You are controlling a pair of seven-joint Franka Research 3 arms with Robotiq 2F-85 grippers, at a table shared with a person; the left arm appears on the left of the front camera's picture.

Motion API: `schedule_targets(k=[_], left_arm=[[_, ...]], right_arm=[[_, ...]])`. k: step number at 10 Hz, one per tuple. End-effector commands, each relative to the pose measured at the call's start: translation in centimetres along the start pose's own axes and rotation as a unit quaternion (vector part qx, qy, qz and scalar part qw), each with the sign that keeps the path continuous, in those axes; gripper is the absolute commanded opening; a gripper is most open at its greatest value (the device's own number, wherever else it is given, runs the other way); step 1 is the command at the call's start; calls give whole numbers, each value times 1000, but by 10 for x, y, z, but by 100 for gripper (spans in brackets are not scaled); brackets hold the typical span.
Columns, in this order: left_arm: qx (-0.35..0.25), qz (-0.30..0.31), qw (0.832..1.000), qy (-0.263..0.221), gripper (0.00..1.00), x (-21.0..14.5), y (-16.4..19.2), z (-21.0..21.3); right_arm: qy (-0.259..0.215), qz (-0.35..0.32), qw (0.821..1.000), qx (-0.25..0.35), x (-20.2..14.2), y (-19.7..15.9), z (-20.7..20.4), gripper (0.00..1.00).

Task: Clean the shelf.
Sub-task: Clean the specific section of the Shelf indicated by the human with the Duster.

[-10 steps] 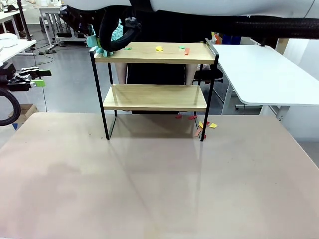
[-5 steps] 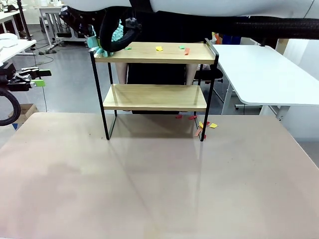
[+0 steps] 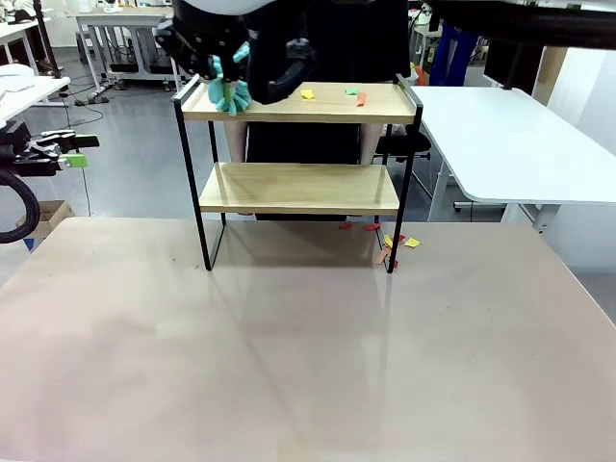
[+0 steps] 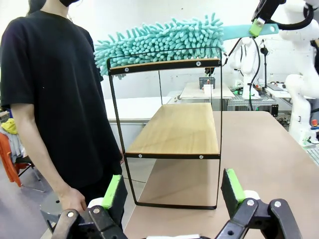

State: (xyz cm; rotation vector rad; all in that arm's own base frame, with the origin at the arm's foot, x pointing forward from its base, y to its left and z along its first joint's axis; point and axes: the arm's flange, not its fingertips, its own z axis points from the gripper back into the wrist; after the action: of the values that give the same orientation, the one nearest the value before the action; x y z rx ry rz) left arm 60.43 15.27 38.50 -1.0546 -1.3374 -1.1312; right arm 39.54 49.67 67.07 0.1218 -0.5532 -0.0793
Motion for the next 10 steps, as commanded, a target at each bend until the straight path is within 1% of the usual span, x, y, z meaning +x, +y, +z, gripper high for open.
schedule_targets(k=[1,6,10], left_arm=[[0,-9,1000,2,100,2,0,0],[0,-9,1000,2,100,2,0,0],[0,-9,1000,2,100,2,0,0]], right_arm=[[6,-1,1000,5,-11,-46,4,13],[11,-36,999,-31,-6,-99,14,13],[27,-39,996,-70,-10,-136,15,13]])
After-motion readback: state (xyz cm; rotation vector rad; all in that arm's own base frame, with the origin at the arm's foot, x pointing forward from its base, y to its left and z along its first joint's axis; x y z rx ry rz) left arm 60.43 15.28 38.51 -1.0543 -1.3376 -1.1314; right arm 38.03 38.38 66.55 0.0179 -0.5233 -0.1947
